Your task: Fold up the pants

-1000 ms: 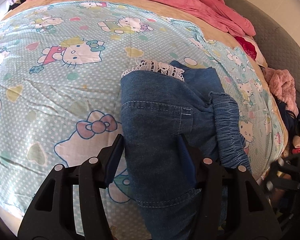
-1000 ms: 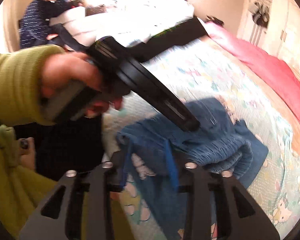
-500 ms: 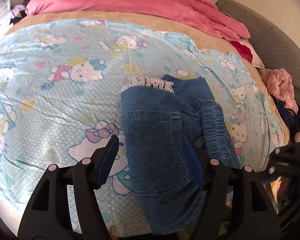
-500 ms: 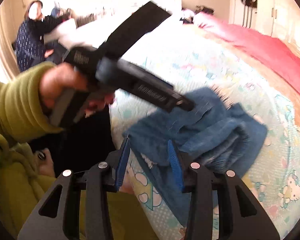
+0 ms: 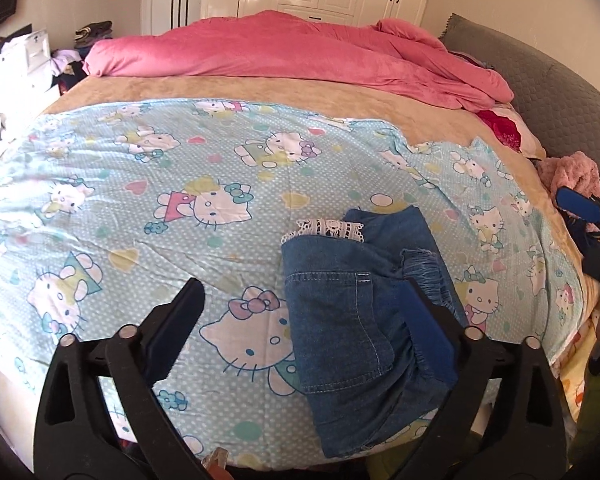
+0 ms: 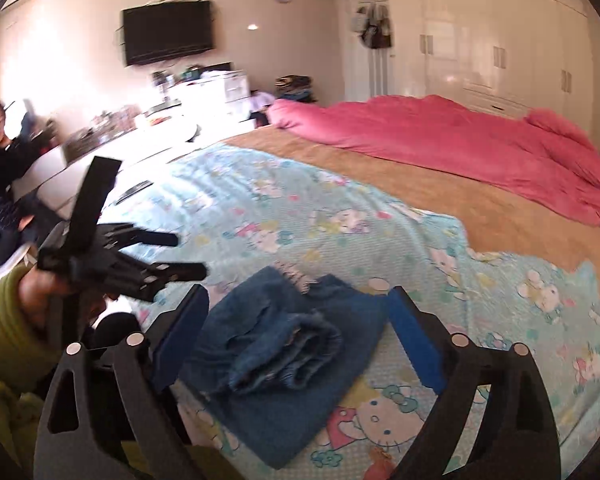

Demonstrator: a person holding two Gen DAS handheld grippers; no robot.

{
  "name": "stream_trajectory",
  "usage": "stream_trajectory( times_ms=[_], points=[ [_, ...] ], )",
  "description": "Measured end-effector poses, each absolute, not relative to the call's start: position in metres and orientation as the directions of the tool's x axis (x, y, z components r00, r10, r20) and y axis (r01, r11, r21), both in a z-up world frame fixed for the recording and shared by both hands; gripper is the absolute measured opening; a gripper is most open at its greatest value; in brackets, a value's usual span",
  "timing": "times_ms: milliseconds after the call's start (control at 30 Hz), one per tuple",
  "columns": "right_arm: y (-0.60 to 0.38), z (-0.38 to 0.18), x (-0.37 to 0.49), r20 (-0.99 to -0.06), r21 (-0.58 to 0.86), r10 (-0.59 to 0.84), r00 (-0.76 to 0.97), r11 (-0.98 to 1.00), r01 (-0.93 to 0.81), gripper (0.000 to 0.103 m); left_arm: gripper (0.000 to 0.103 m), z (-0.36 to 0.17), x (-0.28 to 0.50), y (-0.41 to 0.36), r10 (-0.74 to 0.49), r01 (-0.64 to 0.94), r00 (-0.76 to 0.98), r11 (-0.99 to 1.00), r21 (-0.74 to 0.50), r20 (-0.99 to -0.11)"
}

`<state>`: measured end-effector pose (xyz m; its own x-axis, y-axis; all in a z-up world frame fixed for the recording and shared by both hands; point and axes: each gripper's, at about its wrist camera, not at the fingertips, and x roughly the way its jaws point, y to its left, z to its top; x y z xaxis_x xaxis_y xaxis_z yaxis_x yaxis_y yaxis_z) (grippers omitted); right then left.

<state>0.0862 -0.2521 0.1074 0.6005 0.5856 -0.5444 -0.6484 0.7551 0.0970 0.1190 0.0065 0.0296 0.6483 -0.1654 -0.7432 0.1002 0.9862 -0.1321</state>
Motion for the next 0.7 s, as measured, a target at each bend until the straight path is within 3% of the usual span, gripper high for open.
stream_trajectory(
  times_ms=[700],
  points=[
    [-0.246, -0.009, 0.152, -0.770, 0.185, 0.412, 0.486, 0.875, -0.448, 0.091, 0.093, -0.026, 0.138, -0.006, -0.111, 0.072, 0.565, 0.994, -0.086, -0.818]
  ],
)
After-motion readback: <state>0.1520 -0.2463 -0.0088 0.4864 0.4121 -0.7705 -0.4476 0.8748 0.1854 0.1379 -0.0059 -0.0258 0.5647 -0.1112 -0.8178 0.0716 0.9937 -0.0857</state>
